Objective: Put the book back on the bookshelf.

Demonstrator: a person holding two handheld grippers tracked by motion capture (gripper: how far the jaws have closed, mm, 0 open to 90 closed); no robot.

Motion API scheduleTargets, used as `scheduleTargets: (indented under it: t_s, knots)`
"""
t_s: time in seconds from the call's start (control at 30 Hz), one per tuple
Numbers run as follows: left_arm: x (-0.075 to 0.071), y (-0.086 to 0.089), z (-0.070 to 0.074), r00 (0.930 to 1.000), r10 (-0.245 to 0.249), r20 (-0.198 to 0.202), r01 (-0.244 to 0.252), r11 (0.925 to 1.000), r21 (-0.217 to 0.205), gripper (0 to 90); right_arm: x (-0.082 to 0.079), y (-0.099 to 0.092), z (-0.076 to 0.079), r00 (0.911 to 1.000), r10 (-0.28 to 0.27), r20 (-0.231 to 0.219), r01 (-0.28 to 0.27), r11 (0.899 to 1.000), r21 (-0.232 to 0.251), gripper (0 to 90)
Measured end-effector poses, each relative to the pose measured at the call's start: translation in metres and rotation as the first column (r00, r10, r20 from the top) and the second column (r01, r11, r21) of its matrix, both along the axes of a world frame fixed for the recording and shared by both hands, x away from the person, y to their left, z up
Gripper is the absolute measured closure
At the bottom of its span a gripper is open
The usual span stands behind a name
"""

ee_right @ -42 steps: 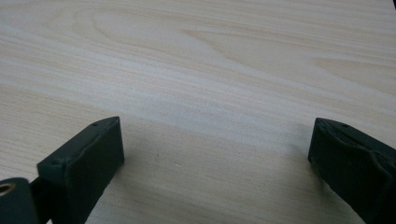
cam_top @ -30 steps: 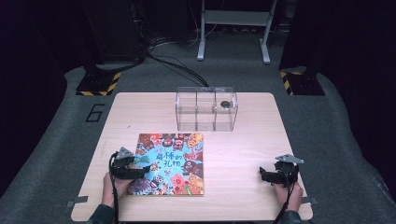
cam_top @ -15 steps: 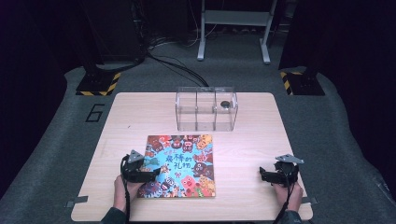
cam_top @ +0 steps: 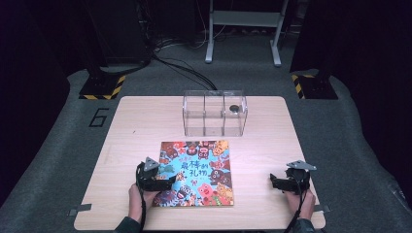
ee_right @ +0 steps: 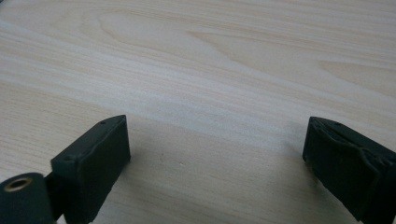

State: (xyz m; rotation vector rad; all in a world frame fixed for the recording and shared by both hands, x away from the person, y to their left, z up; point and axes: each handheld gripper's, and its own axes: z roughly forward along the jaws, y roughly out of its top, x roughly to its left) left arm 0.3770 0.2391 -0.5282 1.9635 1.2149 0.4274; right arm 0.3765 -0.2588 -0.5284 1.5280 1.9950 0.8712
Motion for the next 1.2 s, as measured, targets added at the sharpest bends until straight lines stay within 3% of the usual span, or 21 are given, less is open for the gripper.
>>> scheduleTargets:
  t_s: [0.27,0.3,0.37,0.53,0.67,0.7,0.8,0.9,0.93,1.07,1.2]
  knots:
    - [-0.001,-0.010,0.001,1.0000,0.000,-0.005,0.000,1.0000,0.005,11.6,0.000,0.010,0.008,0.9993,0.025,-0.028,-0.024,1.000,0.020,8.5]
    - [-0.001,-0.015,0.000,1.0000,-0.001,-0.002,0.001,1.0000,0.001,11.6,0.000,0.017,0.014,0.9987,0.050,0.003,-0.051,0.998,0.029,9.0]
    - [0.000,-0.018,0.000,1.0000,-0.006,0.000,0.006,1.0000,-0.002,11.5,0.001,0.028,0.022,0.9977,0.067,0.008,-0.067,0.997,0.042,9.3]
    - [0.000,-0.028,0.000,0.9998,-0.019,0.004,0.019,0.9998,-0.001,11.4,0.009,0.053,0.032,0.9914,0.131,-0.005,-0.130,0.988,0.085,10.2]
    - [0.002,-0.025,0.002,0.9981,-0.060,-0.009,0.060,0.9982,0.007,11.0,0.015,0.070,0.035,0.9846,0.174,-0.013,-0.172,0.980,0.098,10.6]
    - [0.001,-0.023,0.002,0.9988,-0.049,0.000,0.049,0.9988,0.007,8.0,0.019,0.081,0.036,0.9801,0.196,-0.034,-0.192,0.977,0.097,10.9]
    - [-0.001,-0.006,0.007,0.9996,0.003,0.028,-0.003,1.0000,0.003,5.3,0.024,0.090,0.036,0.9738,0.223,-0.047,-0.218,0.972,0.087,11.2]
    - [0.000,0.015,0.008,0.9978,0.063,0.021,-0.063,0.9980,0.006,5.1,0.029,0.102,0.035,0.9677,0.244,-0.063,-0.238,0.967,0.090,12.3]
    - [0.001,0.028,0.007,0.9942,0.106,0.015,-0.106,0.9943,0.009,4.5,0.033,0.109,0.034,0.9609,0.266,-0.077,-0.259,0.962,0.090,12.7]
    - [0.003,0.039,0.004,0.9917,0.128,0.002,-0.128,0.9914,0.025,4.1,0.040,0.117,0.031,0.9540,0.281,-0.105,-0.271,0.958,0.097,14.3]
    - [0.005,0.035,-0.002,0.9915,0.130,0.001,-0.130,0.9900,0.054,3.9,0.045,0.123,0.028,0.9516,0.277,-0.133,-0.264,0.958,0.108,15.1]
